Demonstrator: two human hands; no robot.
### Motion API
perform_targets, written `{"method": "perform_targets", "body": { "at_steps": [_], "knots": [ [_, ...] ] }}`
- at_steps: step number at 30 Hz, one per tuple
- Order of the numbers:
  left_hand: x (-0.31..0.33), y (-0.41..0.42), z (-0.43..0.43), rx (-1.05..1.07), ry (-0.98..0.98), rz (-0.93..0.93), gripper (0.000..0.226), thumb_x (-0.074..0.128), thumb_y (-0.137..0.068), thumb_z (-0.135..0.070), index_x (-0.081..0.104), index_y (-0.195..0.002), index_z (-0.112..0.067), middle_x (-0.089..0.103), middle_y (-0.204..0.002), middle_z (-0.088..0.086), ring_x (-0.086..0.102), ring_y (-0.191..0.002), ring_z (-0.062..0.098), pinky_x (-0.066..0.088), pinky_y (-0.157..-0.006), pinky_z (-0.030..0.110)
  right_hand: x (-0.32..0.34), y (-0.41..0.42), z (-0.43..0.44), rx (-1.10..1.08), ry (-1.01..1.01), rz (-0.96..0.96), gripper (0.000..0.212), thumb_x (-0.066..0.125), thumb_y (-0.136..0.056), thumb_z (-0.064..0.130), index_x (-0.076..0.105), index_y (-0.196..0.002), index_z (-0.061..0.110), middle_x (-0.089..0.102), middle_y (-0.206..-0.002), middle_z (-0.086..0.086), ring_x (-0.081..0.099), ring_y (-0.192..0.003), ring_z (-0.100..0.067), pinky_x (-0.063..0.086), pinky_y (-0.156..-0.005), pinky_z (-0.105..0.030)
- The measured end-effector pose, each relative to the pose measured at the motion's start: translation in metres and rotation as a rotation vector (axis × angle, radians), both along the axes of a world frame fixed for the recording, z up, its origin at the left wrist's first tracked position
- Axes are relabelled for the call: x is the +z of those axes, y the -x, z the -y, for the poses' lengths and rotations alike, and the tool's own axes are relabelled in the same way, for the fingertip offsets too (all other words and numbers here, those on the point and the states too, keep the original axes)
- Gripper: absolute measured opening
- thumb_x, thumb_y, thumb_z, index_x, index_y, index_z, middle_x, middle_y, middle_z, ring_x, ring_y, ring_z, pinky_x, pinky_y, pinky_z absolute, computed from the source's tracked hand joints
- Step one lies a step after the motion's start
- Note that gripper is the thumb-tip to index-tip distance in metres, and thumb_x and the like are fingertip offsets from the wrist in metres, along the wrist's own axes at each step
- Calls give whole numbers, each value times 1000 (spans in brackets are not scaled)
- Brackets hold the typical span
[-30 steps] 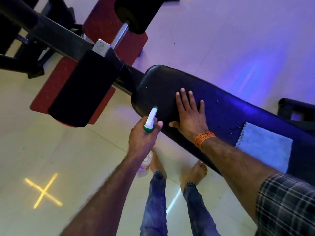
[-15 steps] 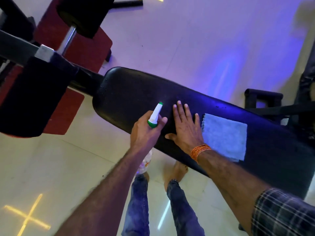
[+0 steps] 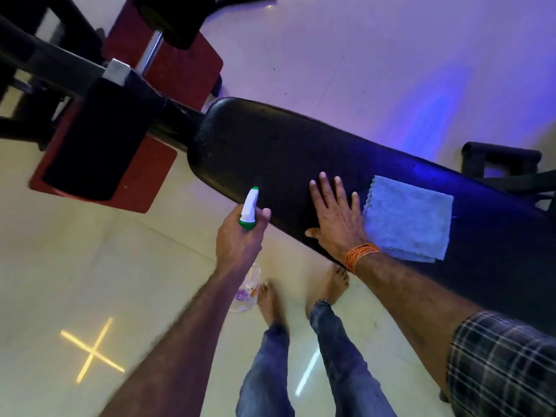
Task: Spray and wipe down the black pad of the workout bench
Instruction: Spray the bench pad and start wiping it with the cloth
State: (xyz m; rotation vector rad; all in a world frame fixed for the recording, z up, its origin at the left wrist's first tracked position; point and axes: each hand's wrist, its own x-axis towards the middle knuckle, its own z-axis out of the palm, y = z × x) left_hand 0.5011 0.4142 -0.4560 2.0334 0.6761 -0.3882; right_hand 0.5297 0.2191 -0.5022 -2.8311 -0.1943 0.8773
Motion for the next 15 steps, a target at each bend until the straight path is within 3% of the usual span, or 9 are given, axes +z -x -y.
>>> {"method": "perform_targets", "body": {
  "at_steps": [2, 5, 7, 10, 15],
  "knots": [
    [-2, 7, -7, -13, -1, -3, 22, 68, -97, -47, 66, -92, -25, 61, -67, -5, 62, -57, 19, 44, -48, 19, -3, 10, -2, 9, 7, 14, 108, 68, -95, 47, -11, -165, 23, -23, -172, -2, -14, -160, -32, 5, -127, -60],
    [-5, 20, -14, -97, -34, -13, 25, 67, -96, -49, 62, -84, -28, 59, -60, -8, 60, -49, 17, 50, -58, 31, -6, 24, -1, 6, 22, 33, 105, 66, -97, 41, -13, -164, 24, -24, -172, -2, -15, -160, -32, 5, -127, -61],
    [-12, 33, -16, -172, 0, -44, 25, 68, -91, -53, 63, -88, -29, 61, -63, -10, 62, -53, 19, 59, -65, 41, -7, 30, -1, -1, 21, 33, 102, 64, -99, 39, -13, -164, 24, -24, -172, -2, -15, -160, -31, 3, -127, -60],
    [-14, 48, -12, -275, -8, -87, 34, 64, -82, -64, 62, -87, -31, 65, -71, -9, 65, -67, 26, 61, -72, 52, -5, 34, 0, -17, 48, 55, 101, 63, -100, 40, -11, -164, 21, -21, -173, -4, -12, -160, -31, 1, -127, -59],
    [-14, 45, 8, -329, 56, -71, 34, 64, -77, -68, 65, -88, -35, 68, -78, -8, 71, -76, 31, 61, -76, 53, -4, 43, 10, -97, 99, 63, 104, 66, -97, 43, -8, -165, 17, -16, -174, -5, -7, -161, -31, -1, -127, -57]
  ]
}}
